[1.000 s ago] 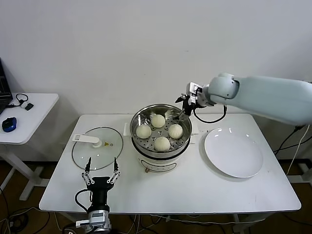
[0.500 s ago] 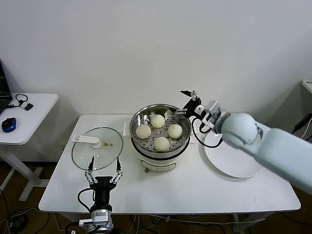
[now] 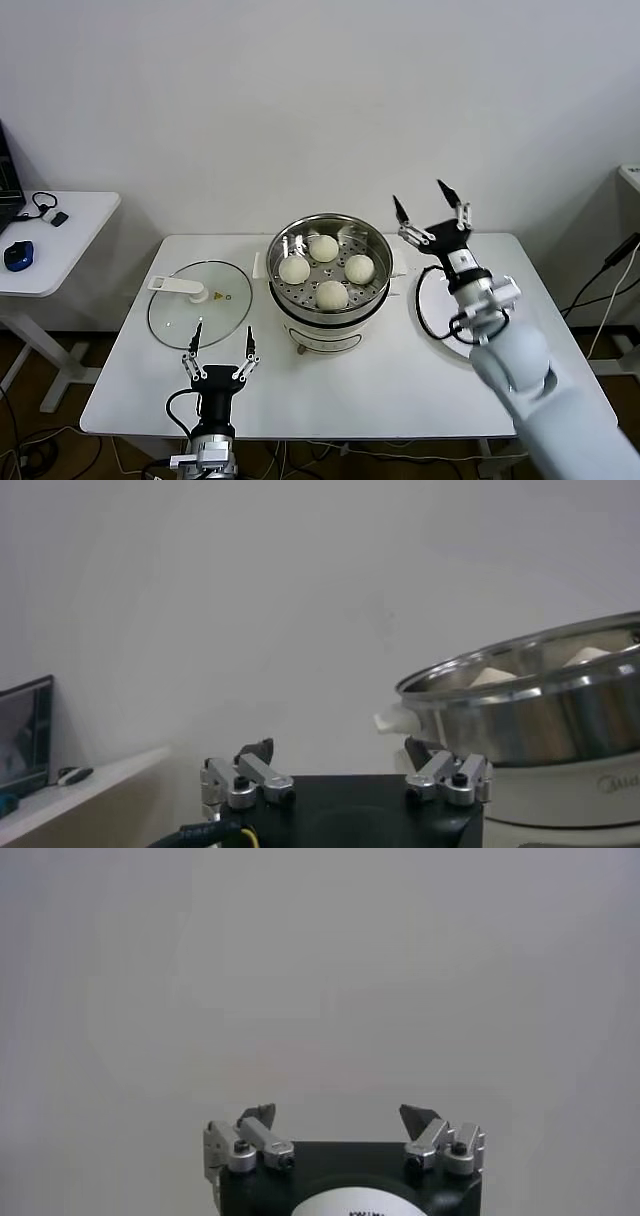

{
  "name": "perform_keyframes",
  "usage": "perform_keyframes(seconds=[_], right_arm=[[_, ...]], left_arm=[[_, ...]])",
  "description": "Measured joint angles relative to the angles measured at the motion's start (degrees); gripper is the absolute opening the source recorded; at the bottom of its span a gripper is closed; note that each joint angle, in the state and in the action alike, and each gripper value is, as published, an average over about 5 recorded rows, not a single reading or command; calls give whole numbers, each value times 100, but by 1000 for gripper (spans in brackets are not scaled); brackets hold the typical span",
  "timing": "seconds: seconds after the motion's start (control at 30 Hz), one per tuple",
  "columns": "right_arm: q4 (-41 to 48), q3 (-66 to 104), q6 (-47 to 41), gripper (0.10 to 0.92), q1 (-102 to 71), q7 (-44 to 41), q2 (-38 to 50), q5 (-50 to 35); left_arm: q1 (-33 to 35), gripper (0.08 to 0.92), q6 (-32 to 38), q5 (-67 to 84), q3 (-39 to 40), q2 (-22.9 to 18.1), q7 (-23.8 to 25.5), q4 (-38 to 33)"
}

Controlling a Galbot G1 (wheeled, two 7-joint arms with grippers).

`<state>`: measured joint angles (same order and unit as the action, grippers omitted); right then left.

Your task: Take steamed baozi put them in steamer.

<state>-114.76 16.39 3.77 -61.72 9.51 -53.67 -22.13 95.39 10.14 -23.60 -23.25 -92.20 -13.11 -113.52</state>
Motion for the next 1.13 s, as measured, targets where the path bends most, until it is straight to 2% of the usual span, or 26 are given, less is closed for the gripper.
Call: perform_keyframes(seconds=[0.27,0.47,1.13], right_arm=[[-85,916,987,823,-1994,1,-1480,831],[-70,1103,1559,823,-2768,89,-2125,1187],[-75,1007,2216,823,-3276,255,-2880,1748]], left_arm=[[39,823,121,-14,29,2,14,10],[71,823,171,-8,43,3,14,-23],[137,823,263,32,65,1,43,-163]])
